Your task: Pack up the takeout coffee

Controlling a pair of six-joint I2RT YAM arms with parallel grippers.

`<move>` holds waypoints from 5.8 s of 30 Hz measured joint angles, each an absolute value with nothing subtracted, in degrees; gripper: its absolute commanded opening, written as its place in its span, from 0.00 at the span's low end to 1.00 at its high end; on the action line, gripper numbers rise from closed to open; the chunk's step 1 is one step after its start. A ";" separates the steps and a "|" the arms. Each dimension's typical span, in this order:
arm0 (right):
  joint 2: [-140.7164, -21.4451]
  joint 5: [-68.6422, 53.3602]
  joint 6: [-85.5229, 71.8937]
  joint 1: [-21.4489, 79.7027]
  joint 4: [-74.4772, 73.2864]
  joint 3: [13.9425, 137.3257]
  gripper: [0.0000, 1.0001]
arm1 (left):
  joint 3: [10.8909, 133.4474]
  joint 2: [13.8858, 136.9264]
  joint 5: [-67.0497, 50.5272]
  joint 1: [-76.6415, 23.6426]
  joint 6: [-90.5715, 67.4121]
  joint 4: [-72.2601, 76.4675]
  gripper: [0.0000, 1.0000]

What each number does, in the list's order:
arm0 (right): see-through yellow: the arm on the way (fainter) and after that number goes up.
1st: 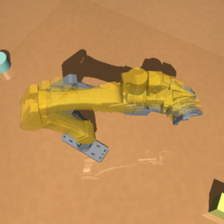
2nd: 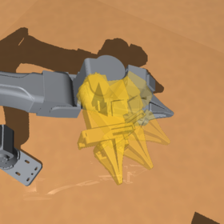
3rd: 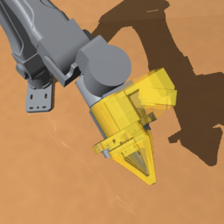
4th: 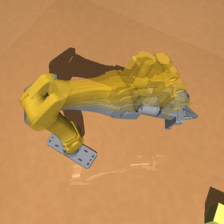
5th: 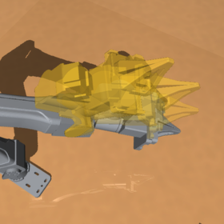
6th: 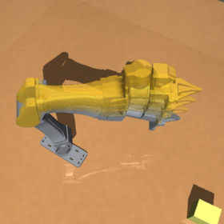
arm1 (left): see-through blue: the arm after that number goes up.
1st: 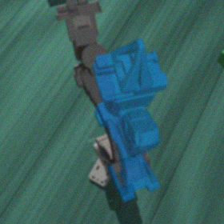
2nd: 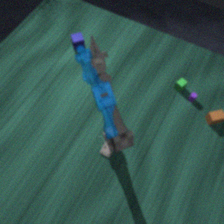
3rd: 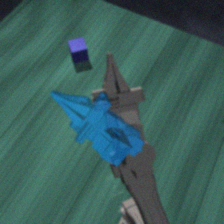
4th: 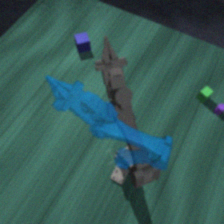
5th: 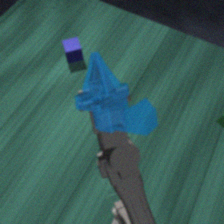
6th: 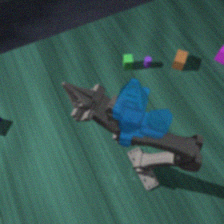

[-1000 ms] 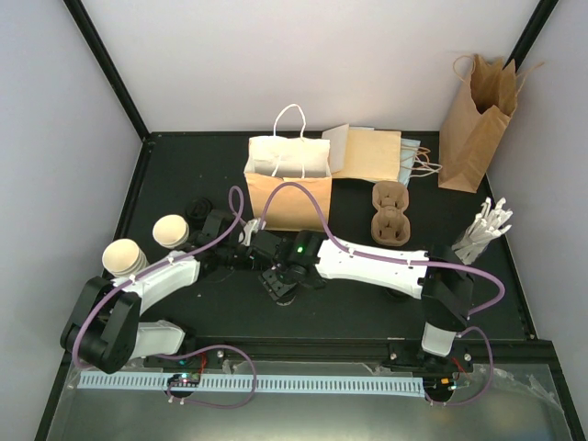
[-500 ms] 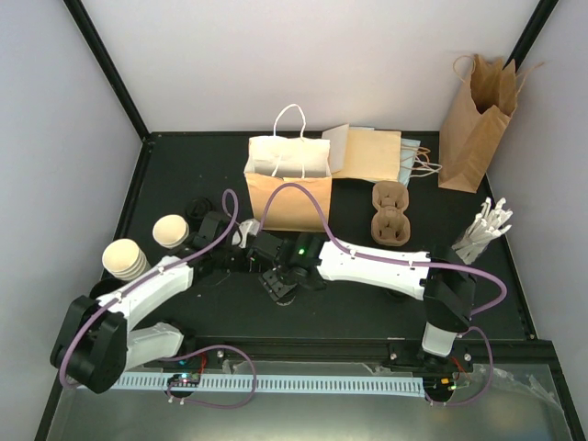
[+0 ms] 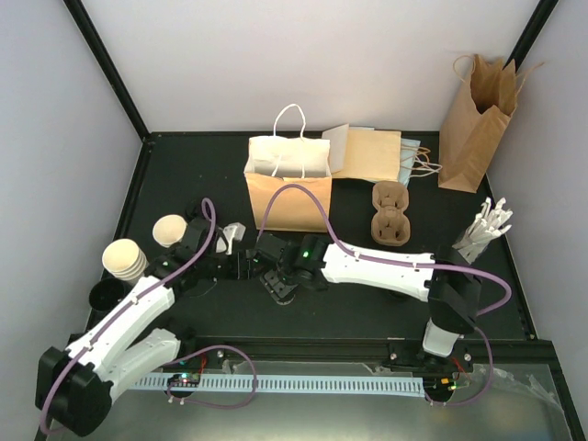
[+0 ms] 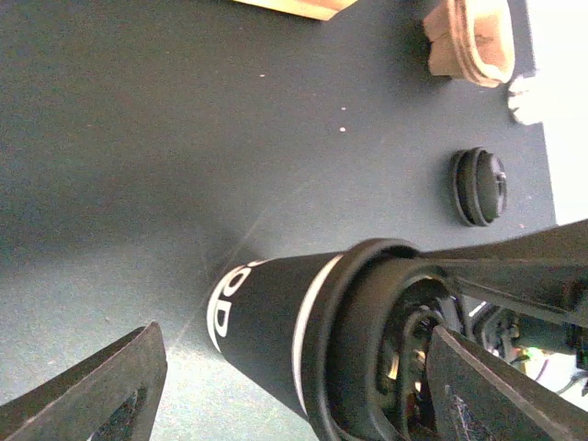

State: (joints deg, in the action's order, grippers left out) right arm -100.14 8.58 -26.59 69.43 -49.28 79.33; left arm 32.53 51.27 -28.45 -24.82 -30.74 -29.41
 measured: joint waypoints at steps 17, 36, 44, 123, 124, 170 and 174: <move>-96.40 8.40 -24.49 69.38 -42.61 73.25 0.73 | 29.41 43.92 -36.58 -24.88 -31.90 -28.56 0.80; -91.48 8.08 -32.14 68.60 -43.86 69.80 0.73 | 32.47 47.13 -37.50 -24.88 -26.33 -28.64 0.85; -91.66 8.62 -33.85 68.60 -49.74 71.31 0.73 | 32.56 42.76 -34.76 -24.88 -26.28 -28.69 0.86; -88.47 16.60 -17.96 42.61 -76.25 127.15 0.73 | 97.67 95.88 -9.67 -19.90 -11.05 -56.53 0.02; -88.62 15.27 -17.61 42.70 -76.14 127.66 0.73 | 95.04 93.45 -9.37 -20.43 -11.05 -55.66 0.02; -81.10 39.44 -20.86 74.13 -56.84 73.87 0.70 | 39.66 45.12 3.95 -51.94 -35.48 -25.02 0.70; -79.75 38.44 -22.90 73.25 -55.44 73.71 0.70 | 43.86 44.99 5.17 -52.14 -34.02 -31.35 0.85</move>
